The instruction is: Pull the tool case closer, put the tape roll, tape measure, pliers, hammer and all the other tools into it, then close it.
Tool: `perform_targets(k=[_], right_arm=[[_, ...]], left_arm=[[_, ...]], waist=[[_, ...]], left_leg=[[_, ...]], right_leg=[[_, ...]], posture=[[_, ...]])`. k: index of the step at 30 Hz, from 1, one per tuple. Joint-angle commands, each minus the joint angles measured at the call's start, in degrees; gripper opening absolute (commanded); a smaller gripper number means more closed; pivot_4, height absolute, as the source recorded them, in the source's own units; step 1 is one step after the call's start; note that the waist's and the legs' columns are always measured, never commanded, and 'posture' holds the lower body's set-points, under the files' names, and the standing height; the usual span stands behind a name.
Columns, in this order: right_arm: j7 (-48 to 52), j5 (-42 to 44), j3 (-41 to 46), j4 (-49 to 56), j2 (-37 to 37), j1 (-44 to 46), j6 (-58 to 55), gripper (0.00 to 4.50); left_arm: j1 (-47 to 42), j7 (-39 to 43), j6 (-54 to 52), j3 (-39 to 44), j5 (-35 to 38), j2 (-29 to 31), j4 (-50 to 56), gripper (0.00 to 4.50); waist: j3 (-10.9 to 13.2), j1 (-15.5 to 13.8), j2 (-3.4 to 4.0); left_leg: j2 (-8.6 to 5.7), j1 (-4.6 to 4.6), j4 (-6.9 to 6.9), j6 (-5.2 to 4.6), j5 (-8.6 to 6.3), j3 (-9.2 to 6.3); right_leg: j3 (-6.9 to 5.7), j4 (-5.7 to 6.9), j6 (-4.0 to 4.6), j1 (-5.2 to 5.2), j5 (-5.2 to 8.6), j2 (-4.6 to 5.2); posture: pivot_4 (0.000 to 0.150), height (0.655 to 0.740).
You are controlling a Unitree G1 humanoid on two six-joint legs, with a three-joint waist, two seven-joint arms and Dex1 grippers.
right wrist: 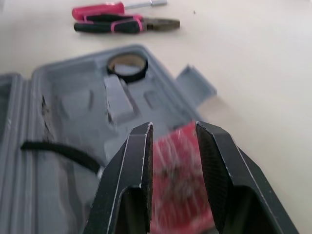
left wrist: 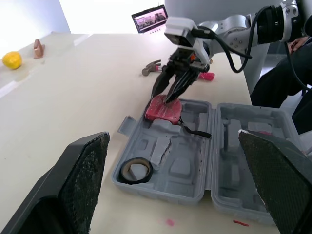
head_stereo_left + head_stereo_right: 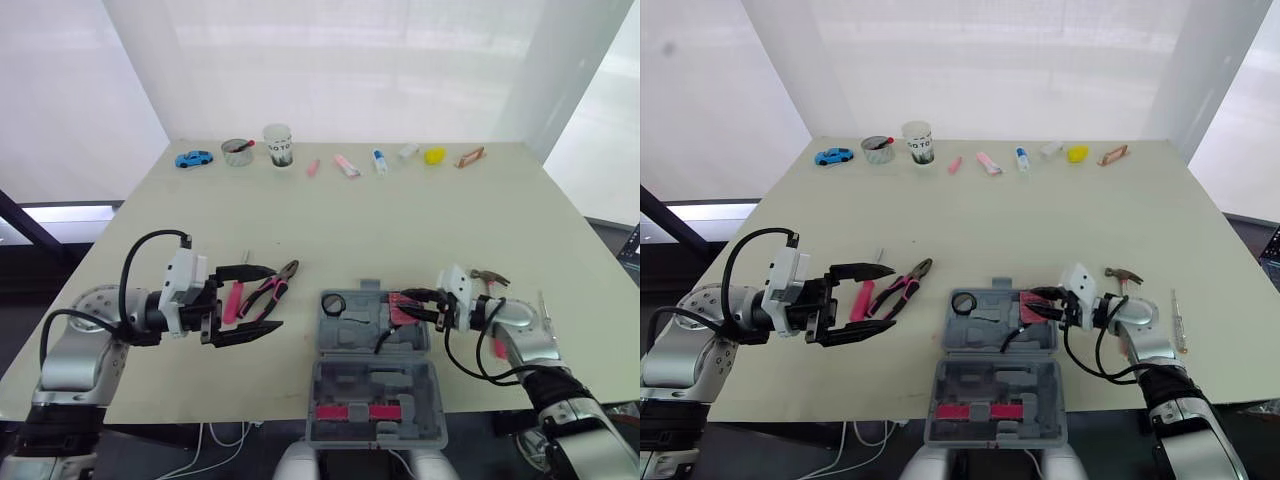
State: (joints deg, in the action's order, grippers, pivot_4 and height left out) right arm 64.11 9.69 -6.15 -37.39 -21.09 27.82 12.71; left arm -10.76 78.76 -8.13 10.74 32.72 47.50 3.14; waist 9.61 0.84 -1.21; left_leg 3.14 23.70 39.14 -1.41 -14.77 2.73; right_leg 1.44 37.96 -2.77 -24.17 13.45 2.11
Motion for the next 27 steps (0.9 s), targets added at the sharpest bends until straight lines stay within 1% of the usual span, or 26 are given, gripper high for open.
perform_targets(k=[1, 4, 6, 8, 10, 12, 19, 23, 27], right_arm=[[0.2, -1.9, -0.3, -5.6, 0.1, 0.9, 4.7, 1.46], [-1.4, -3.4, -0.3, -10.5, 0.4, 1.7, 5.5, 1.46], [-1.0, -4.2, -1.0, -12.6, 0.3, 2.1, 3.7, 1.46], [-0.7, -5.3, -2.1, -13.7, 0.0, 2.4, 1.7, 1.46], [-1.1, -6.5, -3.1, -13.9, -0.3, 2.6, -0.7, 1.46], [-2.2, -9.6, -5.6, -14.0, -1.1, 2.9, -3.3, 1.46], [-6.3, -15.0, -9.6, -12.3, -2.9, 2.3, -4.4, 1.46], [-6.6, -17.1, -12.0, -10.0, -3.7, 1.3, -5.4, 1.46], [-7.2, -17.0, -12.4, -9.7, -3.2, 0.4, -6.2, 1.46]], left_arm=[[-0.7, 0.1, 0.1, 1.1, 0.7, 0.3, 0.8, 4.50], [-1.0, 0.2, 0.1, 1.1, 0.6, 0.6, 0.4, 4.50], [-1.2, 0.4, 0.0, 1.0, 0.4, 0.7, 0.2, 4.50], [-1.3, 0.4, 0.0, 1.0, 0.4, 0.7, 0.2, 4.50], [-1.2, 0.5, 0.0, 1.0, 0.4, 0.7, 0.1, 4.50], [-1.3, 0.3, -0.3, 0.7, 0.5, 0.4, 0.2, 4.50], [-0.9, -0.5, -0.3, 0.0, 0.2, -0.9, 0.5, 4.50], [0.0, -0.8, -0.1, -0.1, 0.0, -1.6, 1.0, 4.50], [1.3, -0.8, -0.1, -0.4, -0.2, -1.8, 2.0, 4.50]], waist=[[0.0, 0.0, 0.00], [0.0, 0.1, -0.02], [0.0, 0.1, -0.02], [0.0, 0.1, -0.03], [0.0, 0.1, -0.06], [-0.2, 0.1, -0.13], [-0.9, 0.1, -0.32], [-1.2, 0.0, -0.31], [-1.7, -0.1, -0.49]], left_leg=[[0.00, 0.00, 0.00, 0.00, 0.00, 0.00], [0.00, -0.06, 0.00, 0.00, 0.00, 0.01], [0.01, -0.27, 0.00, 0.00, 0.00, 0.01], [0.02, -0.80, -0.05, 0.00, -0.01, 0.12], [0.02, -0.90, -0.06, 0.00, 0.00, 0.12], [0.05, -0.99, -0.05, 0.02, 0.01, 0.13], [0.08, -1.24, -0.08, 0.03, 0.01, 0.14], [0.09, -1.77, -0.22, 0.04, 0.00, 0.15], [0.10, -1.97, -0.53, 0.04, 0.00, 0.09]], right_leg=[[0.00, 0.01, 0.00, 0.00, 0.00, 0.00], [0.01, 0.01, 0.01, 0.04, -0.01, 0.00], [0.02, -0.01, 0.04, 0.29, -0.02, 0.00], [0.10, -0.02, 0.21, 0.75, 0.07, 0.00], [0.12, 0.01, 0.31, 0.80, 0.10, 0.00], [0.12, 0.03, 0.40, 0.82, 0.04, 0.00], [0.12, -0.01, 0.42, 1.00, 0.04, -0.01], [0.17, -0.10, 0.42, 1.44, 0.06, 0.02], [0.33, -0.20, 0.44, 1.46, 0.08, 0.06]], posture=[[0.150, 0.7400], [0.150, 0.7400], [0.150, 0.7400], [0.150, 0.7400], [0.150, 0.7400], [0.150, 0.7400], [0.150, 0.7400], [0.150, 0.7400], [0.150, 0.7400]])
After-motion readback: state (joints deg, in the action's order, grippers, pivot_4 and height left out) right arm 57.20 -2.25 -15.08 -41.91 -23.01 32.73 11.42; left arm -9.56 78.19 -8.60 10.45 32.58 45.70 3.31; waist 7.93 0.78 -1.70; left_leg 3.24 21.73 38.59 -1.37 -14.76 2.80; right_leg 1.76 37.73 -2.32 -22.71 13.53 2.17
